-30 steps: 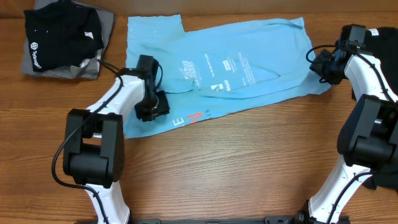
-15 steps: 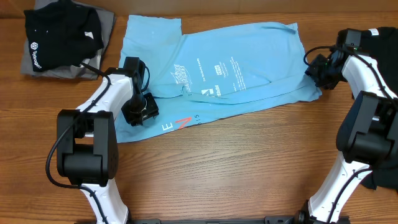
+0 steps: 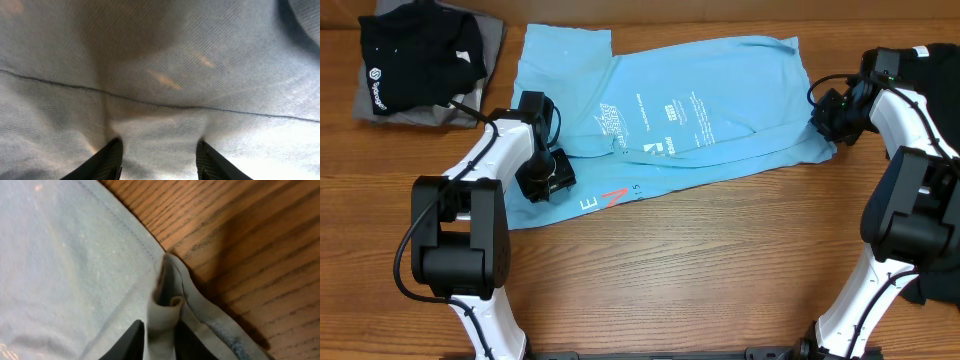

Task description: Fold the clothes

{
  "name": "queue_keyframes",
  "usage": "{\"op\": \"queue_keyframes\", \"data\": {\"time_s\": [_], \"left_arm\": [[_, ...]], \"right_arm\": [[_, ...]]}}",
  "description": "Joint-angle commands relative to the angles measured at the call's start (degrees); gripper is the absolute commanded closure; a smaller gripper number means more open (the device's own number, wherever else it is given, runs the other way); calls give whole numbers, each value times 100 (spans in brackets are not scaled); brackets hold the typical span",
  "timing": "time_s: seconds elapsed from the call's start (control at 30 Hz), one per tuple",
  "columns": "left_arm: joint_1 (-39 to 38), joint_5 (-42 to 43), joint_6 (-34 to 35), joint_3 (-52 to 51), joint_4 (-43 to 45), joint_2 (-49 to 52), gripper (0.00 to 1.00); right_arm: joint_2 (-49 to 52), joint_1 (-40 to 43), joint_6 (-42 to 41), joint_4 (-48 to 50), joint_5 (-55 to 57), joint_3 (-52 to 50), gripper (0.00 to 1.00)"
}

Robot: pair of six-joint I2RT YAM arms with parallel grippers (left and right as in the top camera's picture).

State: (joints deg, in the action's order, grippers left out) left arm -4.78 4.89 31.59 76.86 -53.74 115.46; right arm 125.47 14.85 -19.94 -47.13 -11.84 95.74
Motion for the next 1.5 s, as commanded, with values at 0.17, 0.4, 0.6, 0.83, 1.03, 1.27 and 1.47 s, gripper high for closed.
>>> {"op": "queue_keyframes", "data": {"time_s": [0.17,0.4,0.6,0.83,1.03,1.27,1.47], "left_arm": [[28,-216,55,-72,131,197,48],[28,-258,55,-72,184,197,48],[28,-251,-37,-72,286,197,48],[28,-254,-203,-22,280,184,48],[28,-258,-212,98,258,20,48],[28,-542,-332,323,254,-221,45],[28,-549,-332,400,326,-234,45]], "right_arm": [[57,2,-162,376,0,98,88],[68,0,-564,1145,35,98,96],[203,-50,-560,1593,39,98,95],[372,-63,-557,1631,267,101,26],[7,149,-557,1008,278,229,25],[-654,350,-437,260,273,304,25],[-680,260,-363,-494,258,289,54]]}}
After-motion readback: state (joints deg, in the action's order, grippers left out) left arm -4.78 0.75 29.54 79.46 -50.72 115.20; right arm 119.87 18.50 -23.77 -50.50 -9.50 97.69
